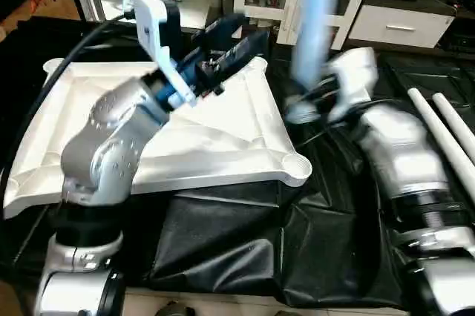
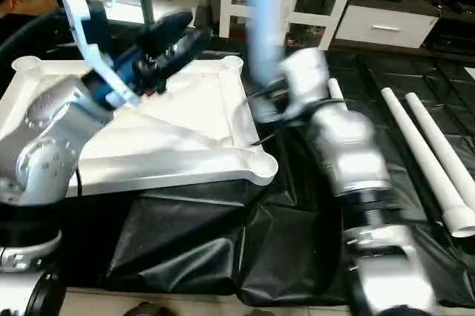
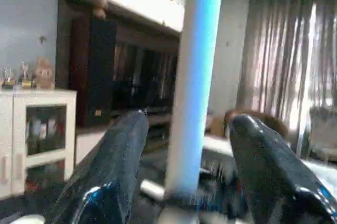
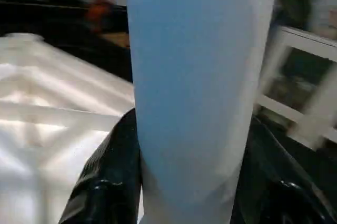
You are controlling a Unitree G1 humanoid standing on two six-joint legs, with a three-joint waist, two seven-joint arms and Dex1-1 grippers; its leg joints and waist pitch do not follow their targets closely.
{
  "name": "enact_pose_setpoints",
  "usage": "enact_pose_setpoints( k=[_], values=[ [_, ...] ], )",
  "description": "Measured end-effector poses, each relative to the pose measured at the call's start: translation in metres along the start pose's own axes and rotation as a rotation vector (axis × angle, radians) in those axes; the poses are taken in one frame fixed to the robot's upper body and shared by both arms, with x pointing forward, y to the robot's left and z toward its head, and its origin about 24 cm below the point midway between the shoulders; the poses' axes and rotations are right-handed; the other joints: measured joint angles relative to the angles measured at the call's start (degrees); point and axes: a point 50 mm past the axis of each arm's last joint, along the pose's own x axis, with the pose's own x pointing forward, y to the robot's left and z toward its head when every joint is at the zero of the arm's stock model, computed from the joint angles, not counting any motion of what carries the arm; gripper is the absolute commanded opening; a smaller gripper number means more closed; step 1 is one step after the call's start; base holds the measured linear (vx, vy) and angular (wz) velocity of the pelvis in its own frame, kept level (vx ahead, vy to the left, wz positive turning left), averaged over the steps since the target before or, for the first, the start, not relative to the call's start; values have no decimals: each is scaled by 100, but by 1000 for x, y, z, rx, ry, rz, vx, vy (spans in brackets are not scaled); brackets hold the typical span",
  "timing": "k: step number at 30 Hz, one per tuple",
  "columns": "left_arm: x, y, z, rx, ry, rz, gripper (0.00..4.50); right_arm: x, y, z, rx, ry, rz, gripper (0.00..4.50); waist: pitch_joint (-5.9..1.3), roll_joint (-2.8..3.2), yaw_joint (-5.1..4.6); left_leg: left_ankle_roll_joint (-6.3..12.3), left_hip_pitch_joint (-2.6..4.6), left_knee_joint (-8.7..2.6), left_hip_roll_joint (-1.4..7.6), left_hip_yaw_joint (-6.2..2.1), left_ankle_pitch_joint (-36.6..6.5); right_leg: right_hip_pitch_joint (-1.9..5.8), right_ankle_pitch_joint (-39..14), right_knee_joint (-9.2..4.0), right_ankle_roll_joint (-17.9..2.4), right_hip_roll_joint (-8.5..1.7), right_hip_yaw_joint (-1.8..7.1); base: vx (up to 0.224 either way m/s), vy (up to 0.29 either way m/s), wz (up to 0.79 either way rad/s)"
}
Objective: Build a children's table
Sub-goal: Insert table leg to table base
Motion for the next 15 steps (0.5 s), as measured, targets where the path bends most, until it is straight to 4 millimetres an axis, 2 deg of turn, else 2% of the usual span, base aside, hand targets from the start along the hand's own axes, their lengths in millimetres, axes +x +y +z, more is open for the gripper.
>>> enact_pose_setpoints(
  k=[3, 5, 6, 9, 11, 15],
  values=[
    [-16, -3, -52, 125, 310, -39, 358, -21, -27, 6, 23, -27, -95, 186, -19, 32, -25, 15, -1, 0, 5, -1, 1, -1, 1, -2, 2, 4, -1, 0, 0, 0],
    [-19, -13, -78, 164, 446, -115, 365, -27, -26, 4, 24, -22, -90, 186, -26, 43, -40, 13, -1, 0, 8, -2, 2, -3, 1, 1, 2, 7, -3, 0, 0, 0],
    [-19, -23, -91, 167, 500, -180, 367, -32, -19, -2, 19, -2, -58, 186, -35, 56, -40, 14, 2, 0, 12, -2, 1, -1, 1, 0, 3, 9, -3, 0, 0, 0],
    [-14, -39, -110, 120, 516, -241, 367, -40, 2, -27, 71, 74, 9, 186, -37, 100, -49, 12, 1, 0, 11, -1, 2, -3, 1, 6, 2, 9, -1, 0, 0, 0],
    [-12, -42, -115, 113, 514, -250, 367, -41, 11, -36, 105, 101, 34, 186, -34, 123, -53, 6, 2, 0, 12, -1, 4, -6, 1, 12, 3, 8, -1, 0, 0, 0],
    [-11, -35, -121, 180, 555, -251, 367, -44, 21, -27, 112, 65, 89, 186, -37, 185, -60, -7, 8, 0, 16, -1, -2, -5, 1, 14, 3, 13, 0, 0, 0, 0]
  ],
)
